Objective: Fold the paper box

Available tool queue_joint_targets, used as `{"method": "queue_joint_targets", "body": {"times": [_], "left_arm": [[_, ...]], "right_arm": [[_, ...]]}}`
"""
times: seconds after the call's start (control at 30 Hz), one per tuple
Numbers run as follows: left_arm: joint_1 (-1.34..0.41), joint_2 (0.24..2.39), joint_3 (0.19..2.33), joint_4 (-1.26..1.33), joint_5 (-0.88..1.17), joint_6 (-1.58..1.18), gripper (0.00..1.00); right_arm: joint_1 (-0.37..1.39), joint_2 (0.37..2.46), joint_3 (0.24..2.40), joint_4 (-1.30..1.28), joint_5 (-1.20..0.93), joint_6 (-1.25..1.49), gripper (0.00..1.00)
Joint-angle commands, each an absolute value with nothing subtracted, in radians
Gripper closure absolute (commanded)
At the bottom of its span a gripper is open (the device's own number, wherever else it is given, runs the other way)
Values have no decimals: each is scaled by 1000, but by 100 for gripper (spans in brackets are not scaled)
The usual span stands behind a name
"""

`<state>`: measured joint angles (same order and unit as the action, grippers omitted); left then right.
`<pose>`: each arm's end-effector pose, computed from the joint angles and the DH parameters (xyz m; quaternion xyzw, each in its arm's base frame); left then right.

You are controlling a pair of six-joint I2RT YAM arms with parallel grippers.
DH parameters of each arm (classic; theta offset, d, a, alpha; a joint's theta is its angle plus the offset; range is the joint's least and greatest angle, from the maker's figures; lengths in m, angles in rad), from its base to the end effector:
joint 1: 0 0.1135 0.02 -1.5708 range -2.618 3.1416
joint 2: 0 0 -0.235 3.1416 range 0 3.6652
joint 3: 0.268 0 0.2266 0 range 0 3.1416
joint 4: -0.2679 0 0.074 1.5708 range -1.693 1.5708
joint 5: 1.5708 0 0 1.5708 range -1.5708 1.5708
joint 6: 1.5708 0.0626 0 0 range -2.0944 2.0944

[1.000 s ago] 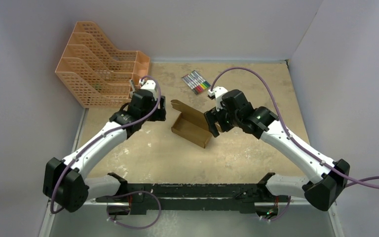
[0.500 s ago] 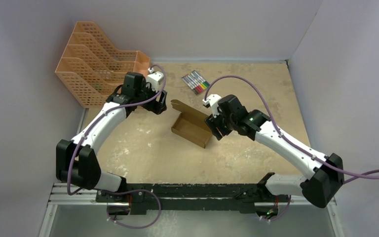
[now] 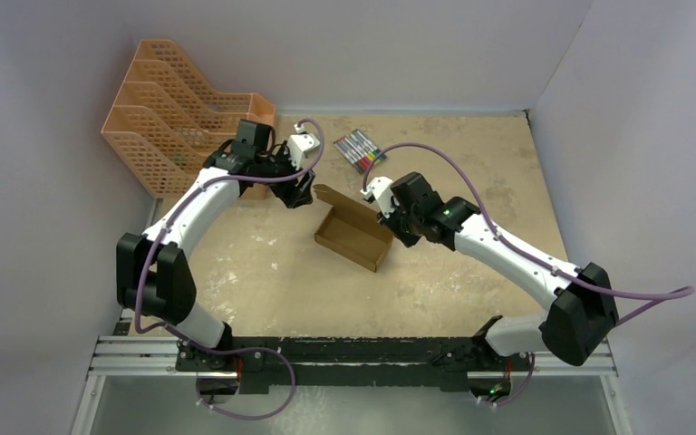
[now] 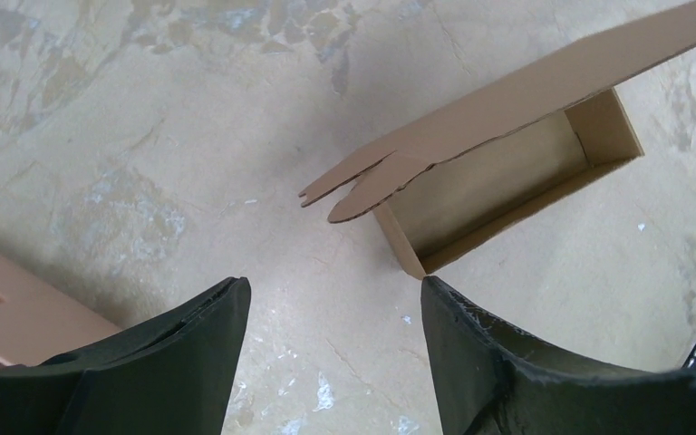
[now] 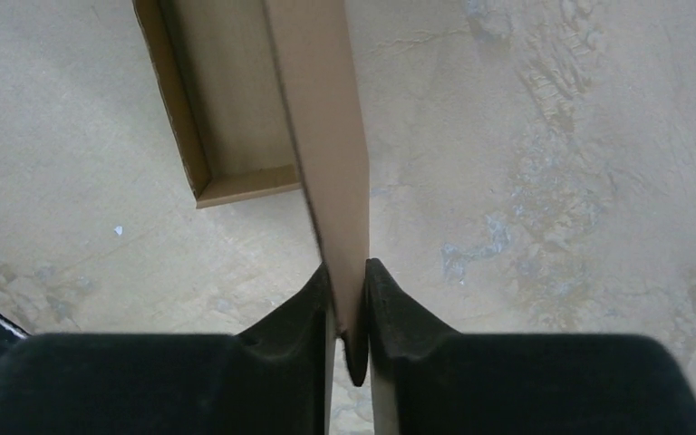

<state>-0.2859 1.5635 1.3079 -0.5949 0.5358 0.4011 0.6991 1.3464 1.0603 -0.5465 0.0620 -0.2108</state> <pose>0.3068 -0.1235 0.2552 0.3918 0.8183 -0.2277 0.3536 0.2215 0.1812 0.2376 -0.3996 0.8423 0.0591 0.3569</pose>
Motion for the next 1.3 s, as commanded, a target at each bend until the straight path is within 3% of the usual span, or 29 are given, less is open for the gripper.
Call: {"method": "queue_joint_targets", "body": {"times": [0.0, 0.1, 0.63, 0.9, 1.1, 1.27], "left_arm": [[-281, 1580, 1359, -639, 622, 522, 32], [-281, 1591, 1366, -653, 659, 570, 33], [-281, 1643, 1335, -580, 783, 851, 41], [-281, 1702, 1339, -578, 849, 910, 57], [-281, 1701, 1316, -615, 859, 928, 86], [-286, 1642, 1279, -577, 870, 842, 100]], "right_arm": [[696, 1335, 1084, -516, 48, -261, 85], [695, 1327, 1080, -512, 47, -280, 100], [683, 1340, 1116, -495, 14, -401, 100], [677, 1362, 1126, -476, 2, -415, 100], [668, 1370, 1130, -458, 2, -414, 100], [666, 1397, 1146, -442, 18, -367, 100]]}}
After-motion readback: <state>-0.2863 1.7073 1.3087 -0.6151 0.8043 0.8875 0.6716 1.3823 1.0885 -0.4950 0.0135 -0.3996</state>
